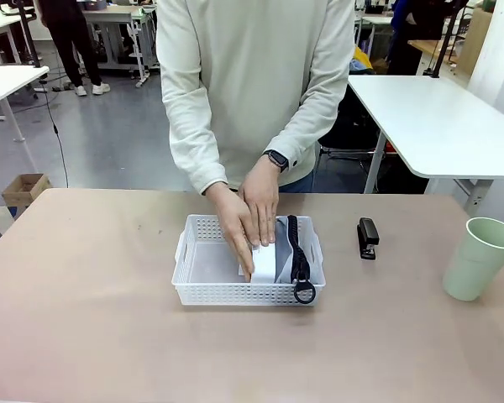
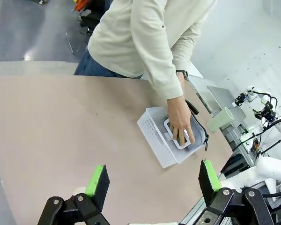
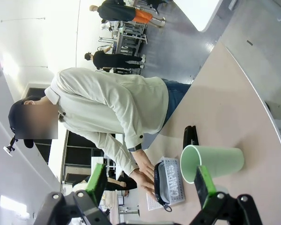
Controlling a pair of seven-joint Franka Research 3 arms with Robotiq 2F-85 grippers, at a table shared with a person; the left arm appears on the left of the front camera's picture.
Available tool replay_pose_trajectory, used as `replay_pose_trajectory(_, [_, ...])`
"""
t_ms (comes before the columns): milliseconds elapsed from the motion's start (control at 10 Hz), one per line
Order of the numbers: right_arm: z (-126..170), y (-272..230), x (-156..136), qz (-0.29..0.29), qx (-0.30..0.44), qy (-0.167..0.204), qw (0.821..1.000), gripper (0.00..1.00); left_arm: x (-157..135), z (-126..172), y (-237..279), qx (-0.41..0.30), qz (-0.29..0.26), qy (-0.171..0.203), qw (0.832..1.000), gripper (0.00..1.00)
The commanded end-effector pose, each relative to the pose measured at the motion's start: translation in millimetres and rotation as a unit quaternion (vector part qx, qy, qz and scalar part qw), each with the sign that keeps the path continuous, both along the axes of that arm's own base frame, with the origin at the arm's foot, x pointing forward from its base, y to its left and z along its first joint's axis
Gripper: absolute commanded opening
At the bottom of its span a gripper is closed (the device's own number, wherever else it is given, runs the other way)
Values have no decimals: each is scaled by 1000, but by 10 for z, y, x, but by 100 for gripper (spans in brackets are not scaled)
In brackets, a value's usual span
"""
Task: Efficiently arrange items inside the basket to fit them all.
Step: Pick up the Stapler and place it inside the Organizing basket.
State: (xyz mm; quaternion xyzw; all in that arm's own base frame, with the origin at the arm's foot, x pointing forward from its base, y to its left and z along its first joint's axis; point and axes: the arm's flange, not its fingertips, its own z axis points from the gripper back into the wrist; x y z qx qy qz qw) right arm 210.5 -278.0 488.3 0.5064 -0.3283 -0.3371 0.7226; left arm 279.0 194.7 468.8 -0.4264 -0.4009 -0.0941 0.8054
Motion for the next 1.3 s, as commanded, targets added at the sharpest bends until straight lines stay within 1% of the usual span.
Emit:
replay_pose_trajectory(0, [-8,-12,7,3,-6,-18,1000,100,-23,-9,3,-9,-3,-3,1000,100])
replay_pose_trajectory(800, [-8,-12,7,3,-6,-18,1000,100,-23,-9,3,-9,-3,-3,1000,100])
replay_pose_trajectory(900, [0,0,0,0,0,0,1000,100,-23,-9,3,-9,-3,-3,1000,100])
replay_pose_trajectory(1000, [210,199,178,18,-47,16,999,100,-23,-9,3,-9,-3,-3,1000,100])
replay_pose_trajectory(1100, [558,557,392,35,-128,35,991,100,-23,-9,3,-9,-3,-3,1000,100])
replay_pose_trajectory(1200, [841,981,593,53,-215,56,974,100,-23,-9,3,-9,-3,-3,1000,100])
